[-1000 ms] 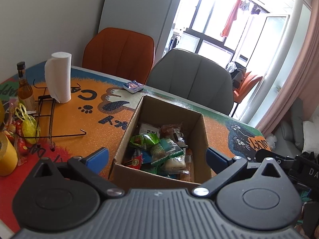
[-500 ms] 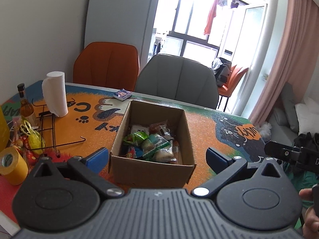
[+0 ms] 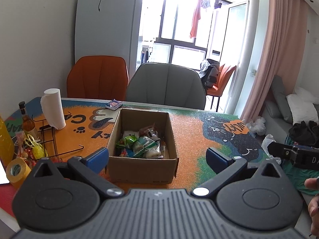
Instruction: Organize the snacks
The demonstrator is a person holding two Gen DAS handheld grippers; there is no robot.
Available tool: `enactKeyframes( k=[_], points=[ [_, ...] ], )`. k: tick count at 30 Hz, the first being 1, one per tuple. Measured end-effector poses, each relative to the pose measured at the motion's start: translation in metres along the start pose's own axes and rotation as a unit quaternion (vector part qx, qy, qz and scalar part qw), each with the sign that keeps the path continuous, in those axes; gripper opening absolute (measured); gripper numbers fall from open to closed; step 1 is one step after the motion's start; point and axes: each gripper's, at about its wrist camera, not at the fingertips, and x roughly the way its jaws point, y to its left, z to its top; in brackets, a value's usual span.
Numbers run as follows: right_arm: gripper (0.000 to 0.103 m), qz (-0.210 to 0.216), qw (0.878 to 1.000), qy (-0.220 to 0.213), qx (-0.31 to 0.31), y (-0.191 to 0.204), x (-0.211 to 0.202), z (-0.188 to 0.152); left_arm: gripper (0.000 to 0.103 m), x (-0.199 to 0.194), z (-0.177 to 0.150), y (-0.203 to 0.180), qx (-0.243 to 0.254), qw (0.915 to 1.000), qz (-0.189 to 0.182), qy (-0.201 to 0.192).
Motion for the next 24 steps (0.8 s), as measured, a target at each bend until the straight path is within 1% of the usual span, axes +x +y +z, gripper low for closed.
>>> enactKeyframes(
  k=[5, 12, 17, 24],
  points=[
    [0.103, -0.011, 1.000, -0.005, -0.008, -0.001, -0.018, 0.001, 0.103, -0.019, -0.003, -0.004, 0.003, 0.9999, -0.007, -0.011],
    [0.103, -0.019, 0.999, -0.021, -0.016, -0.001, -0.040, -0.003, 0.103, -0.046, -0.008, -0.007, 0.014, 0.9993, -0.004, -0.033],
    [0.103, -0.024, 0.999, -0.026, -0.025, 0.003, -0.049, -0.003, 0.103, -0.054, -0.011, -0.007, 0.024, 0.9990, 0.007, -0.037],
    [0.103, -0.037, 0.998, -0.029, -0.035, 0.002, -0.054, -0.004, 0.103, -0.062, -0.010, -0.010, 0.033, 0.9984, 0.005, -0.046]
  ],
)
